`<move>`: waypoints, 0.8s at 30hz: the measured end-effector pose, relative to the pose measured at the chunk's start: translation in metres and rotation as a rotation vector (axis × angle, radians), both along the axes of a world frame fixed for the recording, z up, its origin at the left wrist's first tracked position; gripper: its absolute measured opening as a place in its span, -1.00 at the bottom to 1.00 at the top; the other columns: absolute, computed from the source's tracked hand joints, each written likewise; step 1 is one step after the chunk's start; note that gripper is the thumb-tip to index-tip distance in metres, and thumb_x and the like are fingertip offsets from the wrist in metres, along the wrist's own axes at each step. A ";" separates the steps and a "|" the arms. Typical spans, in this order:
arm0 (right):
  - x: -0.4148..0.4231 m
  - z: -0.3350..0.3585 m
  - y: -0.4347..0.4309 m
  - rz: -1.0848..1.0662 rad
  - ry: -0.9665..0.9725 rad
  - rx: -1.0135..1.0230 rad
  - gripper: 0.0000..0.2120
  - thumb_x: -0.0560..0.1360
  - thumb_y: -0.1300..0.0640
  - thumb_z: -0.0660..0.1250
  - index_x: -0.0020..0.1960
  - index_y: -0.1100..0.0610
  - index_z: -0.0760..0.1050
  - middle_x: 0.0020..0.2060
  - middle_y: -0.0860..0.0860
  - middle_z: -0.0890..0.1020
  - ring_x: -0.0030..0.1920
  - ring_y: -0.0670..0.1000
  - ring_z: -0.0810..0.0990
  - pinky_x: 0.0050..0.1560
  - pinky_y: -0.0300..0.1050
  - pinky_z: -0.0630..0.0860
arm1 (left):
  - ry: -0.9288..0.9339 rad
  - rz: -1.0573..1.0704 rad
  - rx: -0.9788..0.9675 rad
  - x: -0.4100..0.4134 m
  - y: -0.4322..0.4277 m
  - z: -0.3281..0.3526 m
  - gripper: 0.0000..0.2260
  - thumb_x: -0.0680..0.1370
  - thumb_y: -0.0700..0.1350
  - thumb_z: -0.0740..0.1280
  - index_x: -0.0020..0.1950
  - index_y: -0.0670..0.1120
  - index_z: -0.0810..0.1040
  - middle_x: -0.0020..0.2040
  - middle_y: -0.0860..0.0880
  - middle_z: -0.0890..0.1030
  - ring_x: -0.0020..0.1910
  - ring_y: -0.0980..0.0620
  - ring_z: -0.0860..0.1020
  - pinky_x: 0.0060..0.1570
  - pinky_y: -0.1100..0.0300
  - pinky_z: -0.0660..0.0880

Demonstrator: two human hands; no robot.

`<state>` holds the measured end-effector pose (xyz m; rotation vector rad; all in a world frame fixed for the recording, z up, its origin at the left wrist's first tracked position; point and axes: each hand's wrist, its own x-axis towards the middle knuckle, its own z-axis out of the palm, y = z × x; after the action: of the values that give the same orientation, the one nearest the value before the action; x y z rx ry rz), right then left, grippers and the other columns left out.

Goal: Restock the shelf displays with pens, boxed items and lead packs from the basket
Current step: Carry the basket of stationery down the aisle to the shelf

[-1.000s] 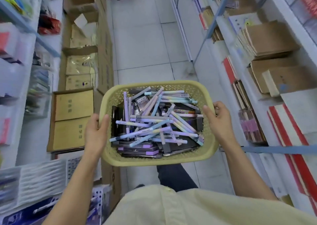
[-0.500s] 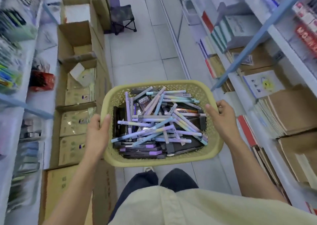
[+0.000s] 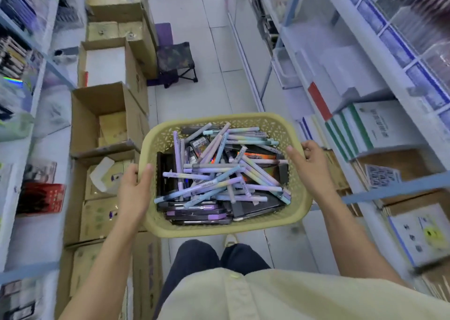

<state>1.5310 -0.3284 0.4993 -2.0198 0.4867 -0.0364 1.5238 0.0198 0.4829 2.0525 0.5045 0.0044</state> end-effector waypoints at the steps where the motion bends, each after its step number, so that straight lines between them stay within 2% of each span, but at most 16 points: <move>1: 0.029 0.002 0.002 -0.001 0.004 0.004 -0.73 0.56 -0.02 0.33 0.00 0.21 0.47 -0.09 0.28 0.60 -0.07 0.28 0.57 -0.16 0.02 0.45 | 0.002 0.005 -0.007 0.027 0.003 0.000 -0.67 0.63 0.05 0.22 -0.10 -0.22 0.37 -0.27 -0.04 0.31 -0.31 0.03 0.28 -0.32 0.08 0.23; 7: 0.197 0.000 0.024 -0.021 0.004 -0.009 -0.73 0.55 0.01 0.34 -0.04 0.25 0.46 -0.11 0.27 0.60 -0.14 0.23 0.57 -0.21 -0.07 0.38 | -0.014 -0.015 -0.006 0.195 0.022 0.002 -0.70 0.63 0.06 0.22 -0.20 -0.06 0.27 -0.31 -0.01 0.27 -0.36 0.06 0.24 -0.34 0.10 0.19; 9: 0.248 0.000 0.032 -0.053 0.000 -0.008 -0.72 0.55 0.03 0.35 -0.02 0.27 0.46 -0.10 0.28 0.60 -0.16 0.19 0.58 -0.21 -0.07 0.39 | -0.009 -0.049 0.004 0.253 0.029 0.005 -0.71 0.64 0.05 0.21 -0.20 -0.06 0.28 -0.31 -0.01 0.29 -0.37 0.06 0.26 -0.35 0.12 0.21; 13: 0.347 -0.001 0.040 -0.107 0.006 0.024 -0.71 0.55 0.01 0.34 0.00 0.27 0.47 -0.09 0.24 0.61 -0.06 0.22 0.60 -0.15 -0.01 0.47 | -0.005 -0.087 0.034 0.371 0.036 0.017 -0.71 0.64 0.04 0.20 -0.19 -0.09 0.33 -0.32 -0.01 0.33 -0.38 0.06 0.27 -0.36 0.13 0.23; 15: 0.396 -0.002 0.040 -0.120 0.010 0.044 -0.72 0.54 -0.01 0.34 -0.03 0.24 0.46 -0.10 0.25 0.61 -0.13 0.19 0.60 -0.19 -0.02 0.46 | -0.002 -0.100 0.031 0.427 0.035 0.021 -0.73 0.64 0.03 0.21 -0.16 -0.13 0.39 -0.29 -0.03 0.38 -0.35 0.05 0.31 -0.34 0.13 0.26; 17: 0.447 -0.004 0.036 -0.138 0.025 0.059 -0.73 0.54 -0.03 0.34 -0.05 0.19 0.46 -0.10 0.25 0.62 -0.16 0.16 0.59 -0.19 -0.04 0.44 | -0.003 -0.110 0.034 0.483 0.031 0.022 -0.74 0.64 0.02 0.21 -0.17 -0.09 0.39 -0.29 -0.01 0.40 -0.35 0.06 0.33 -0.35 0.15 0.27; 20: 0.528 -0.009 0.026 -0.143 0.018 0.076 -0.71 0.54 -0.04 0.34 -0.02 0.21 0.46 -0.08 0.26 0.61 -0.06 0.23 0.59 -0.16 -0.04 0.44 | 0.014 -0.108 0.047 0.565 0.021 0.016 -0.73 0.64 0.05 0.21 -0.15 -0.09 0.39 -0.29 -0.01 0.41 -0.35 0.07 0.35 -0.36 0.15 0.27; 22: 0.583 -0.010 0.017 -0.130 0.019 0.076 -0.73 0.55 -0.02 0.34 0.00 0.20 0.47 -0.09 0.20 0.62 -0.07 0.18 0.60 -0.13 -0.02 0.47 | 0.019 -0.088 0.060 0.617 0.013 0.012 -0.72 0.63 0.08 0.21 -0.16 -0.09 0.38 -0.29 -0.02 0.41 -0.34 0.05 0.35 -0.35 0.12 0.28; 24: 0.639 -0.006 0.006 -0.115 -0.001 0.070 -0.76 0.55 0.01 0.34 -0.01 0.21 0.47 -0.18 0.10 0.60 -0.18 0.07 0.56 -0.20 -0.07 0.44 | 0.012 -0.078 0.049 0.670 0.003 0.010 -0.72 0.63 0.07 0.22 -0.18 -0.07 0.38 -0.28 -0.04 0.43 -0.33 0.02 0.37 -0.32 0.10 0.30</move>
<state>2.1698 -0.3219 0.4928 -1.9219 0.5952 -0.0895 2.1942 0.0227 0.4930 2.1203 0.4352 -0.0419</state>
